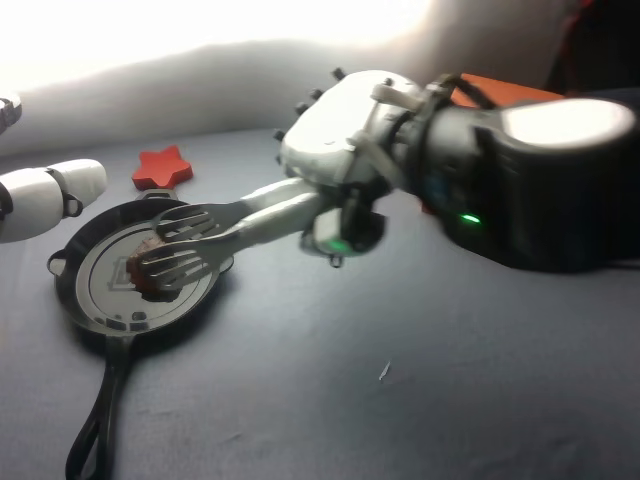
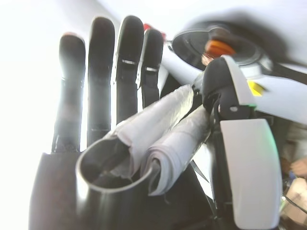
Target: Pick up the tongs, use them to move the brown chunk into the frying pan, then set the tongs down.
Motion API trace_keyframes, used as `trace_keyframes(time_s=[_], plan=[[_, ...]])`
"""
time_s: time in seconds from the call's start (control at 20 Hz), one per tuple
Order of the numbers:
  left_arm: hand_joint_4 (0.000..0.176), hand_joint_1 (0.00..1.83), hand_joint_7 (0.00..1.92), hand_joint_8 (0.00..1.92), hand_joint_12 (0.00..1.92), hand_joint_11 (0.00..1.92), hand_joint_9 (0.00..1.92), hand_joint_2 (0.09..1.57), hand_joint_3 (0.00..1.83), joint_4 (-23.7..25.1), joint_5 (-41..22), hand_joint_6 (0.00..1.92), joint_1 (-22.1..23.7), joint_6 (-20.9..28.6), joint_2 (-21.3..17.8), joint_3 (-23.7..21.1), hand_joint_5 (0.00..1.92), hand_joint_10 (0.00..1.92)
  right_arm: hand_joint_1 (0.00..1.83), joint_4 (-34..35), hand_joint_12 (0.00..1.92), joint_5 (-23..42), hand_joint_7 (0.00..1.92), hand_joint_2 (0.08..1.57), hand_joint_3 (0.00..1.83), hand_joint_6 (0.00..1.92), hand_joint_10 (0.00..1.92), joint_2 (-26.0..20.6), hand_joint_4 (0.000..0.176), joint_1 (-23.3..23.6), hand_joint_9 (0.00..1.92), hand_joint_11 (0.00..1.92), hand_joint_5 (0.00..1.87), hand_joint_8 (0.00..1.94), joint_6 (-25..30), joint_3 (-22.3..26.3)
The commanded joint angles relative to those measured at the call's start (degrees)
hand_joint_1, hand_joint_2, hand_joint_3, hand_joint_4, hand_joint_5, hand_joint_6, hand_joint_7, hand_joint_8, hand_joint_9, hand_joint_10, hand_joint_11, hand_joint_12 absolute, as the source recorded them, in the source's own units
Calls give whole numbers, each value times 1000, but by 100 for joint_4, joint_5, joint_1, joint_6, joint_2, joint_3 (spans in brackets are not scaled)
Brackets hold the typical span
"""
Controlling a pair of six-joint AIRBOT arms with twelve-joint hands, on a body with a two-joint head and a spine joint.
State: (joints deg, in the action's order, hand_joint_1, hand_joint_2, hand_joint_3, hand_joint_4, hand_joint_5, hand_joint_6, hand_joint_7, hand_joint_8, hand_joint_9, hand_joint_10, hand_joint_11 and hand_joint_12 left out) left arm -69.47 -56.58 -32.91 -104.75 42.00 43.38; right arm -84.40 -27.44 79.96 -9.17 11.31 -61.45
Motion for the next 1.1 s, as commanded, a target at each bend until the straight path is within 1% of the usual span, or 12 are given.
trace_keyframes(time_s=[0.0,0.1,0.15,0.25,0.35,0.45,0.6,0.7,0.75,0.8,0.85,1.05], plan=[[0,0,219,1,563,0,198,1168,0,338,-523,2,44,-4,-36,3,158,2,520,-709,1669,33,743,1356,0,620,1139,-158,0,-19,611,359,639,751,227,165],[0,0,224,3,554,0,201,1165,0,336,-522,5,44,-4,-36,-12,164,3,535,-2066,1654,-184,754,1355,0,615,1158,-527,0,-294,619,376,658,773,871,678],[0,0,222,2,555,0,200,1167,0,336,-522,2,46,-4,-36,-22,159,2,525,-2432,1667,-341,743,1361,1,627,1179,-651,0,-436,616,374,655,800,1007,833],[0,0,231,2,557,0,201,1167,0,337,-499,4,56,-26,-37,-64,171,1,516,-2805,1661,-646,732,1366,2,657,1178,-834,0,-748,606,373,644,807,1201,1033],[0,0,235,3,555,0,207,1172,2,338,-490,6,61,-39,-39,-134,177,4,518,-3227,1687,-877,745,1368,2,662,1202,-870,0,-1051,612,375,654,830,1342,1075],[0,0,227,0,559,0,201,1177,4,338,-484,2,61,-60,-38,-213,169,1,520,-3590,1684,-1004,756,1368,1,663,1188,-840,0,-1349,620,374,665,818,1408,1033],[0,0,226,0,558,0,197,1182,5,339,-444,2,65,-92,-38,-338,170,0,534,-3697,1680,-1106,750,1360,0,643,1155,-706,0,-1617,615,362,648,781,1493,858],[0,0,231,2,560,0,202,1184,5,340,-390,3,73,-105,-38,-397,173,2,479,-3729,1640,-1106,714,1366,0,607,1008,-640,0,-1700,587,277,537,598,1520,752],[0,0,232,2,557,0,203,1183,4,341,-380,2,79,-106,-38,-429,172,2,467,-3729,1577,-1107,662,1349,0,558,830,-624,0,-1745,516,201,472,438,1521,731],[0,0,234,3,555,0,205,1187,6,342,-380,3,83,-106,-37,-444,175,3,457,-3730,1488,-1107,610,1306,0,466,586,-623,0,-1768,450,98,432,250,1521,736],[0,0,241,3,581,0,214,1180,1,344,-380,3,112,-106,-38,-496,180,4,317,-3730,1185,-1107,405,1210,0,152,148,-638,0,-1830,340,1,305,6,1516,779],[0,0,241,3,582,0,214,1180,1,354,-380,3,154,-102,-41,-557,180,4,303,-3728,1140,-1113,381,1201,0,98,94,-748,0,-1895,340,0,306,2,1458,903]])
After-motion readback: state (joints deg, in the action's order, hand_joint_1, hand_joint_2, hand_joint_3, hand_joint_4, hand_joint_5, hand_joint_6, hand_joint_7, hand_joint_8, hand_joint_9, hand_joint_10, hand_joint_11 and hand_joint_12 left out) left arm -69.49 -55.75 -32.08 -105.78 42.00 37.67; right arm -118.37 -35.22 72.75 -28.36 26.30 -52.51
